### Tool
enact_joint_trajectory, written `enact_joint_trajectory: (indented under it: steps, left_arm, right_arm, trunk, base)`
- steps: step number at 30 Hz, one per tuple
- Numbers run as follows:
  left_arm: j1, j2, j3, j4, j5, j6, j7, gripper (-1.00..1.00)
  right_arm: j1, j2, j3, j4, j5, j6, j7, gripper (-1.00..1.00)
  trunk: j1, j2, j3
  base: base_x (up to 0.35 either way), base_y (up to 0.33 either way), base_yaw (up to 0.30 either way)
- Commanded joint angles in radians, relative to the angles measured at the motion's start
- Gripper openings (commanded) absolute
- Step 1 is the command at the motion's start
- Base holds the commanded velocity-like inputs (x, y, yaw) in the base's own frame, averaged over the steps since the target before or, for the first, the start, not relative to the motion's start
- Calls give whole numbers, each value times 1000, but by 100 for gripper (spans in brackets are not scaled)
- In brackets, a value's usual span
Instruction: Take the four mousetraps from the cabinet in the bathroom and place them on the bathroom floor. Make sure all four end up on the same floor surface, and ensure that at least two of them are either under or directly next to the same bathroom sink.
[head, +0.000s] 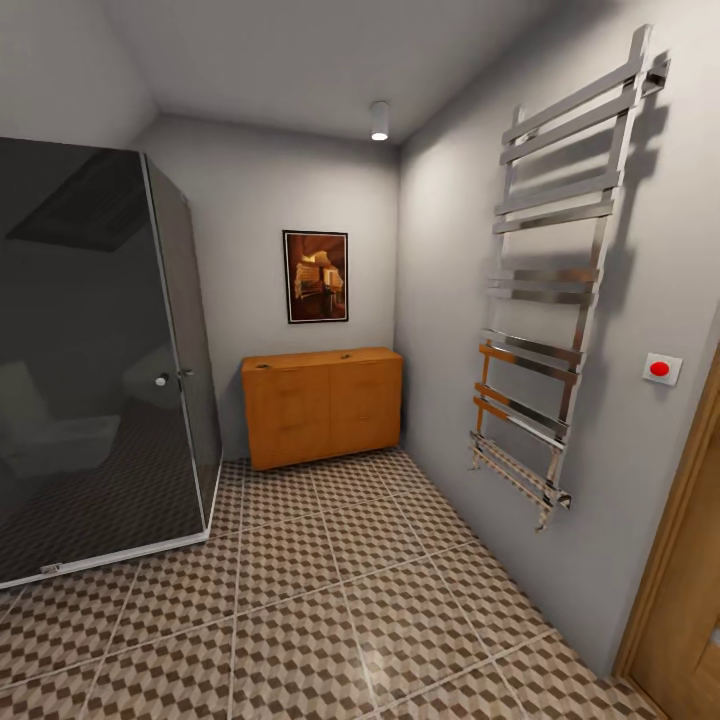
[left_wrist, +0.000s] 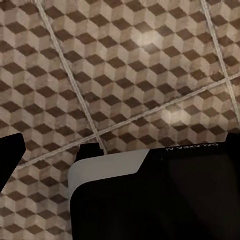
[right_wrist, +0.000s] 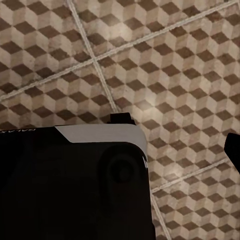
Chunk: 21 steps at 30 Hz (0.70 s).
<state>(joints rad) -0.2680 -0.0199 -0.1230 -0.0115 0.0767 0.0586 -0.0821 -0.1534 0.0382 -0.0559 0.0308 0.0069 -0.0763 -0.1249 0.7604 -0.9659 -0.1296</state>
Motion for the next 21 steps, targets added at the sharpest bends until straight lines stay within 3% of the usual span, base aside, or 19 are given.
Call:
enact_joint_trajectory:
  steps: [1, 14, 21]
  left_arm:
    - [0, 0, -8, -1, 8, 5, -2, 100]
    - [0, 0, -8, -1, 7, 4, -2, 100]
    - [0, -1, -9, -1, 5, 3, -2, 100]
  right_arm:
    - [-2, 0, -5, 3, 1, -7, -2, 100]
    - [-2, 0, -4, 3, 4, -12, -2, 100]
    - [-2, 0, -4, 3, 4, -10, -2, 100]
  trunk:
    - [0, -1, -1]
    - [0, -1, -1]
    - [0, -1, -1]
  base:
    - [0, 0, 10]
    - [0, 0, 171]
    - [0, 0, 71]
